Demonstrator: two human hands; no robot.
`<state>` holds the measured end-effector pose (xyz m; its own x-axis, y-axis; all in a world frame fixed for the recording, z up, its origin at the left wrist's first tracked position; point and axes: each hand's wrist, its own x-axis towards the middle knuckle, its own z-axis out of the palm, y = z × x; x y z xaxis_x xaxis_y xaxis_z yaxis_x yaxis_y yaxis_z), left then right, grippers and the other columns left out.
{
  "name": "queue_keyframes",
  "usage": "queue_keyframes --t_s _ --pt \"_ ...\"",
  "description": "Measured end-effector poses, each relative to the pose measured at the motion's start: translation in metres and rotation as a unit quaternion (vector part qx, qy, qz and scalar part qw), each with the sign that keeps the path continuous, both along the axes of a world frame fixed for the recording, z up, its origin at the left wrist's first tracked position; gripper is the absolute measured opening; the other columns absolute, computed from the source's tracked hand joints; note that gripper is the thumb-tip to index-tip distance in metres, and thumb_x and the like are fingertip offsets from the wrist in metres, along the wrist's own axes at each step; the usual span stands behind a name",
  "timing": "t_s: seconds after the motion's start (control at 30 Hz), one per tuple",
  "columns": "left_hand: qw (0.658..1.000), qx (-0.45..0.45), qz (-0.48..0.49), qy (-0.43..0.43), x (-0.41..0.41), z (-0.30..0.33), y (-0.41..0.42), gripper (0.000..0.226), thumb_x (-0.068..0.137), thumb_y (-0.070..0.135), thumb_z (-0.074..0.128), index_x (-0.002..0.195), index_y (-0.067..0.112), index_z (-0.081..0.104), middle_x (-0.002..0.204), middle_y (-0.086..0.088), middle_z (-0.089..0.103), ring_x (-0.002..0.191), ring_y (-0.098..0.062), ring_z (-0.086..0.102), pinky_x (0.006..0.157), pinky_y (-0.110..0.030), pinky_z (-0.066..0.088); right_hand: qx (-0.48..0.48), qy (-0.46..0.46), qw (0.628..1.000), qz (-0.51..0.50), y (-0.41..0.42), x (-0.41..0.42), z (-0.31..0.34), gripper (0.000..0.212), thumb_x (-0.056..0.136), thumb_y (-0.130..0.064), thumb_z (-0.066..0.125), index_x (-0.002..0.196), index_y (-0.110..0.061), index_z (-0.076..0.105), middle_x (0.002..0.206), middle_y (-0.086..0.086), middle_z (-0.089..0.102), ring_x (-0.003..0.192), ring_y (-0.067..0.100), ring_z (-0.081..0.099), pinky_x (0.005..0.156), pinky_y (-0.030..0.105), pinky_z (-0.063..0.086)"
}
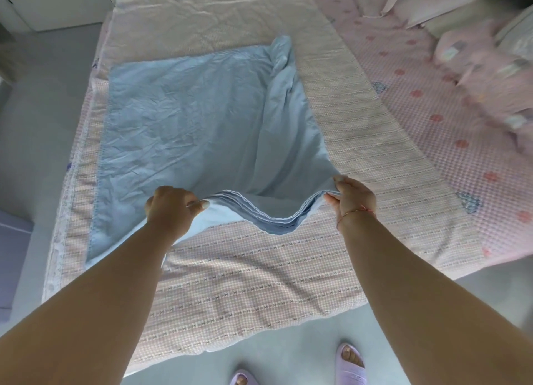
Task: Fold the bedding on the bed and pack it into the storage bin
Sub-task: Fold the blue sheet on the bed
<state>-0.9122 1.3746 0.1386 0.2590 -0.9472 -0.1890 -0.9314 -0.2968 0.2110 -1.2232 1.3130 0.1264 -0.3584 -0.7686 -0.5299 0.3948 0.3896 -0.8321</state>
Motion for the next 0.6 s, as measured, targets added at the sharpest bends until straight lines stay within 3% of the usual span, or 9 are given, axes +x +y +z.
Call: queue_keyframes --t_s 0.07,0.13,0.3,0.4,0.47,0.6 --pt "0.998 0.008 0.009 0.058 0.000 0.000 -0.002 0.041 0.092 0.045 0.057 0.061 0.018 0.055 0.066 -0.004 0.058 0.083 -0.031 0.058 0.072 -0.033 0.039 -0.004 -0.002 1.000 0.005 0.001 0.005 0.004 0.017 0.087 -0.003 0.064 0.074 -0.012 0.059 0.083 0.008 0.060 0.071 0.018 0.061 0.071 0.031 0.056" --pt "0.995 0.002 0.016 0.094 0.000 0.000 -0.003 0.046 0.092 0.041 0.059 0.055 0.016 0.049 0.055 -0.003 0.050 0.069 -0.030 0.053 0.063 -0.031 0.034 -0.005 -0.001 1.000 0.008 0.001 0.009 0.007 0.017 0.087 -0.004 0.066 0.073 -0.012 0.060 0.081 0.007 0.061 0.072 0.017 0.061 0.070 0.029 0.056" --pt "0.990 -0.015 0.022 0.141 0.002 0.001 -0.008 0.042 0.087 0.037 0.068 0.065 0.002 0.059 0.057 -0.005 0.050 0.062 -0.024 0.048 0.060 -0.031 0.034 -0.002 0.009 1.000 0.001 0.002 0.011 0.010 0.014 0.086 -0.006 0.067 0.075 -0.014 0.062 0.087 0.005 0.061 0.066 0.014 0.063 0.072 0.028 0.056" --pt "0.961 -0.042 0.042 0.271 -0.005 0.009 -0.010 0.020 0.082 0.021 0.075 0.087 0.013 0.056 0.060 0.000 0.051 0.049 -0.011 0.044 0.049 -0.023 0.037 -0.004 0.002 1.000 -0.011 0.003 0.014 0.011 0.013 0.087 -0.006 0.066 0.077 -0.013 0.061 0.089 0.007 0.061 0.068 0.015 0.062 0.075 0.030 0.056" --pt "0.939 -0.042 0.013 0.341 -0.009 0.016 -0.011 0.023 0.083 0.010 0.072 0.085 0.014 0.050 0.055 0.000 0.045 0.039 -0.005 0.033 0.040 -0.018 0.031 -0.001 -0.001 1.000 -0.023 0.004 0.015 0.013 0.014 0.086 -0.006 0.067 0.076 -0.012 0.060 0.089 0.008 0.061 0.070 0.016 0.062 0.078 0.033 0.055" --pt "0.936 -0.012 -0.078 0.342 -0.012 0.027 -0.024 0.031 0.082 -0.006 0.066 0.066 0.020 0.059 0.056 0.012 0.058 0.053 0.002 0.050 0.060 -0.018 0.039 0.002 0.000 0.999 -0.034 0.008 0.018 0.017 0.016 0.086 -0.006 0.067 0.073 -0.013 0.060 0.093 0.011 0.060 0.072 0.018 0.062 0.082 0.034 0.054"
